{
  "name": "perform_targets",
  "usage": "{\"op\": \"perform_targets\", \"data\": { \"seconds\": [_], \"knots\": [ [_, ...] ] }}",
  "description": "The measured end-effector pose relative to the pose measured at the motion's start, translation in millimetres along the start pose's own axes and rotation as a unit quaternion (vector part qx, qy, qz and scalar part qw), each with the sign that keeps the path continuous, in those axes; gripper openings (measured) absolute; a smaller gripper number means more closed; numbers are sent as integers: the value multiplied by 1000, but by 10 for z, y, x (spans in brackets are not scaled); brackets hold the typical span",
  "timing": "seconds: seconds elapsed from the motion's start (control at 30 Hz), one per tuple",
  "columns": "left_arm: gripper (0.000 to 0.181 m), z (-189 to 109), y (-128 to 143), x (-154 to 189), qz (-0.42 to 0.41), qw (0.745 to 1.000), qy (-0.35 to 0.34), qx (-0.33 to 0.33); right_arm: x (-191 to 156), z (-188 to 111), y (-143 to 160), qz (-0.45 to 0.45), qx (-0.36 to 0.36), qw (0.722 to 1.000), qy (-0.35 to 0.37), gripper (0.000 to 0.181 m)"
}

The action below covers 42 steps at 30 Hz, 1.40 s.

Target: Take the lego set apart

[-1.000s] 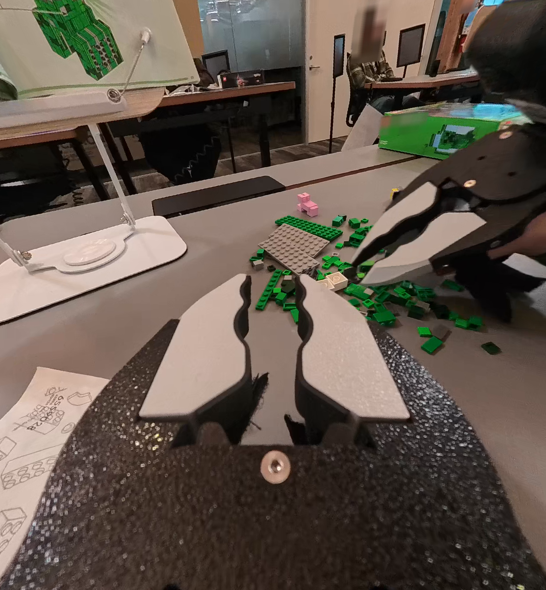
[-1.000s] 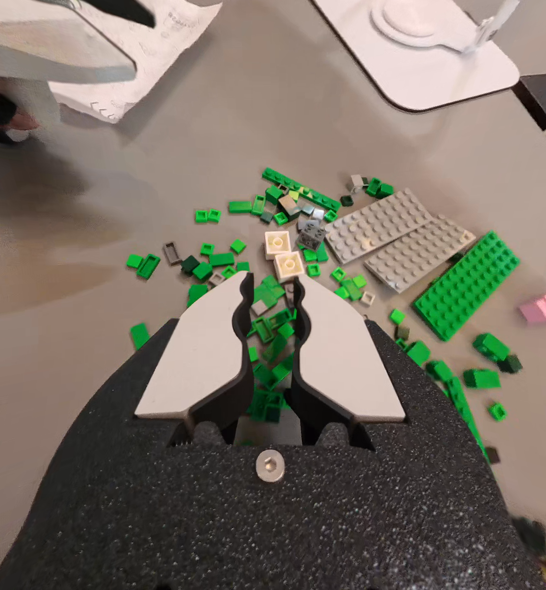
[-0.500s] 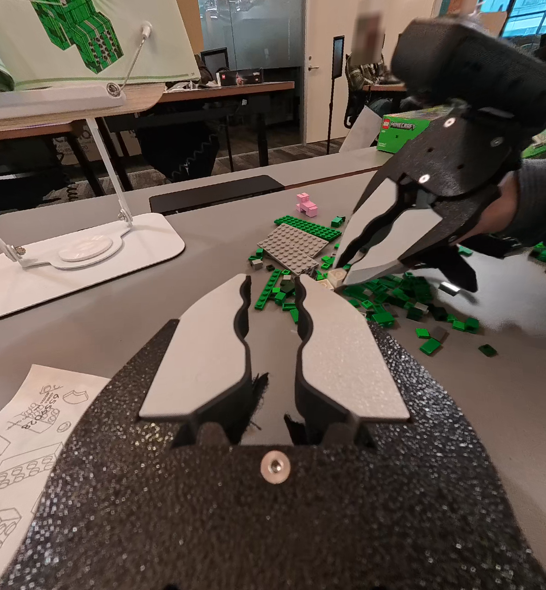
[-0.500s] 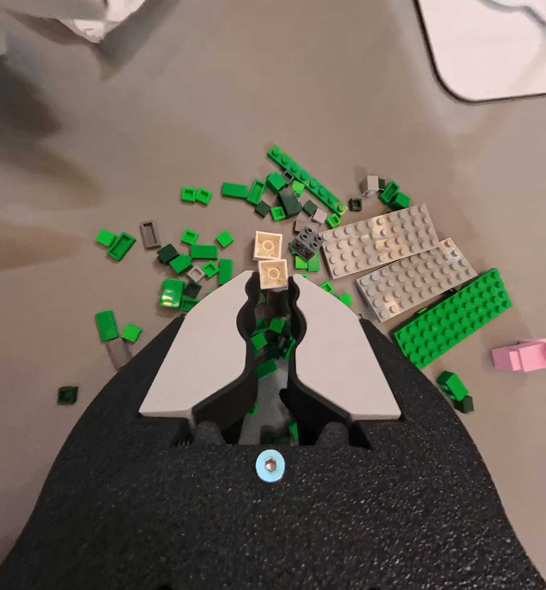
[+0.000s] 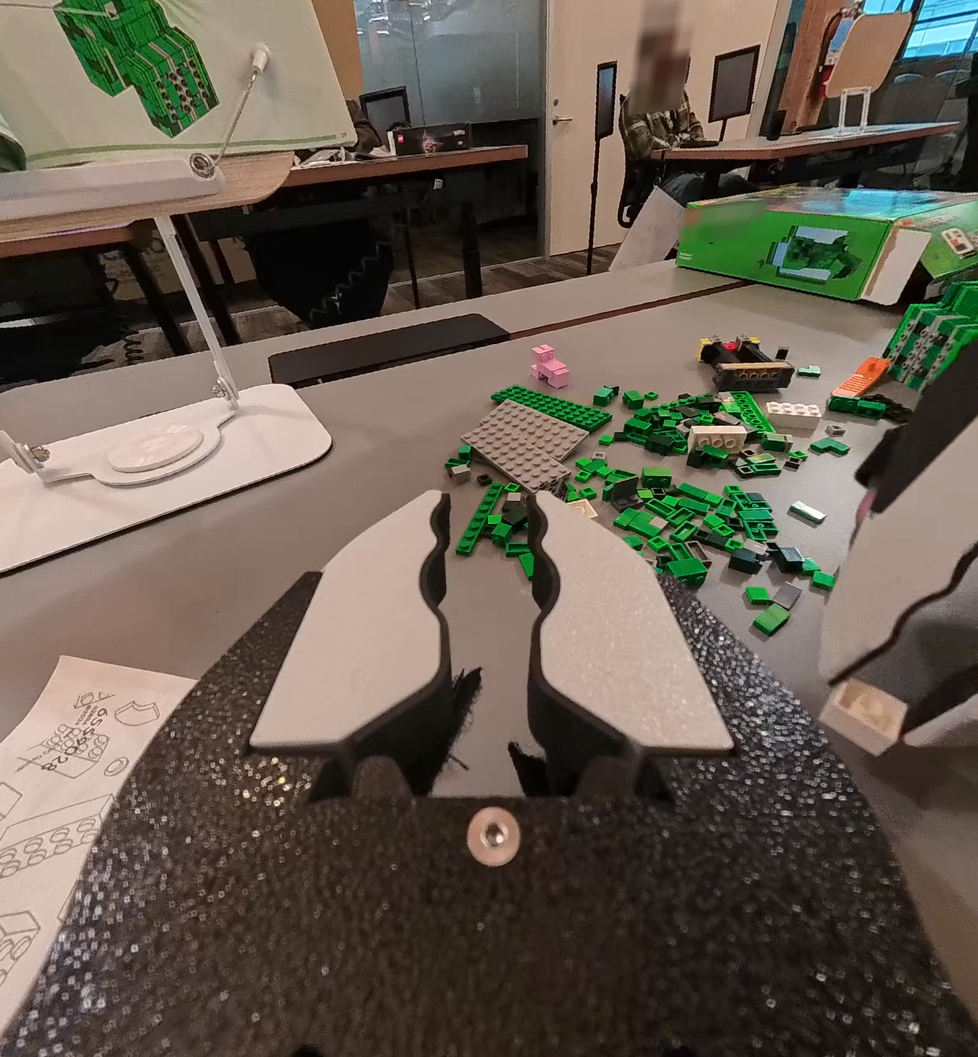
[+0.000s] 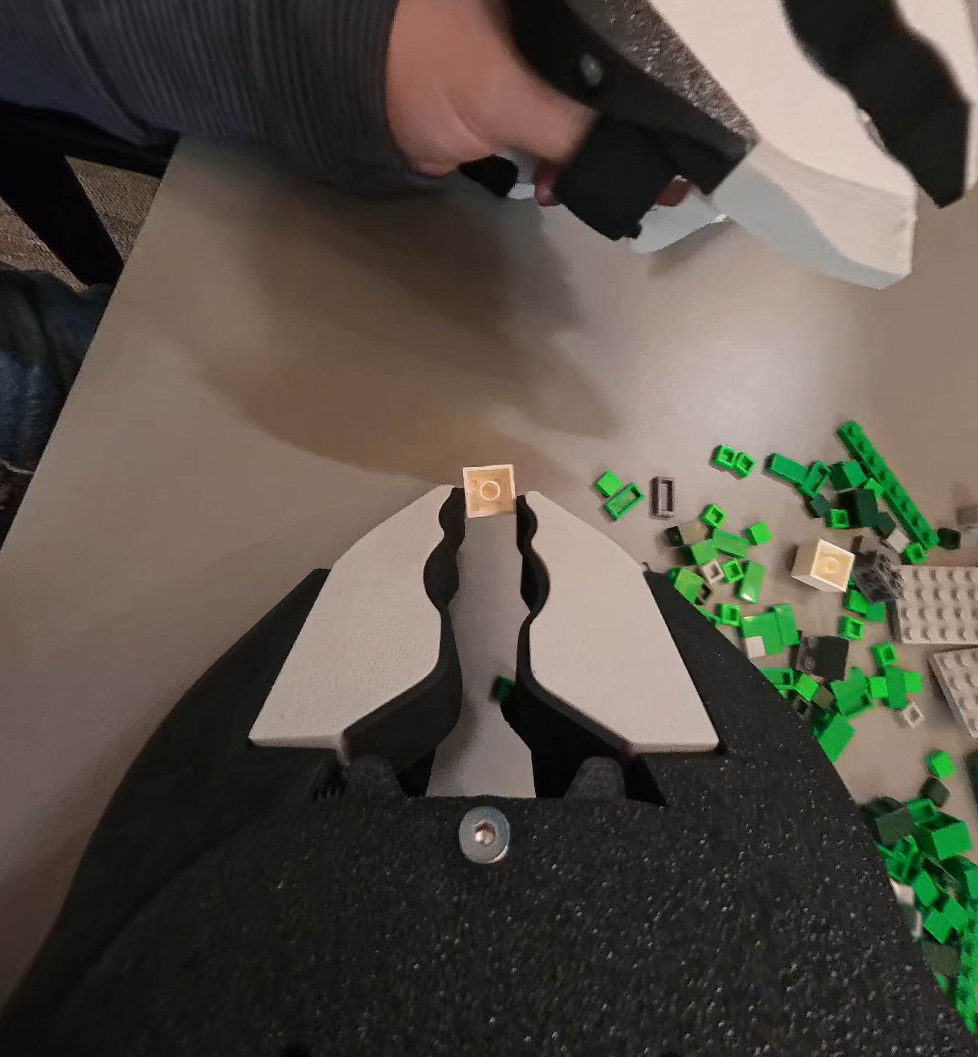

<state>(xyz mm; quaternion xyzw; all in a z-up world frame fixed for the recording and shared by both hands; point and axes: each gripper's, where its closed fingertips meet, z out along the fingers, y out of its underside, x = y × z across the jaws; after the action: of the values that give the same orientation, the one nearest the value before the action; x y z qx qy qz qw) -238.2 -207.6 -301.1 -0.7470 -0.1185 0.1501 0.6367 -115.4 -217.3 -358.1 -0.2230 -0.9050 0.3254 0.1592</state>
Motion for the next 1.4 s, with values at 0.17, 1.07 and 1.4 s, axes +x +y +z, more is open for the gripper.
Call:
{"op": "perform_targets", "data": {
  "seconds": [0.17, 1.07, 1.4],
  "knots": [
    [25, 2, 3, 8, 3, 1000, 1, -1, -55, 109, 87, -4, -24, 1000, -1, 17],
    [25, 11, 16, 25, 7, 1000, 6, -6, 375, -614, 782, 165, 36, 984, 52, 23],
    [25, 15, 24, 33, 7, 1000, 9, -9, 81, -363, 587, 105, 20, 994, -22, 20]
  ]
}}
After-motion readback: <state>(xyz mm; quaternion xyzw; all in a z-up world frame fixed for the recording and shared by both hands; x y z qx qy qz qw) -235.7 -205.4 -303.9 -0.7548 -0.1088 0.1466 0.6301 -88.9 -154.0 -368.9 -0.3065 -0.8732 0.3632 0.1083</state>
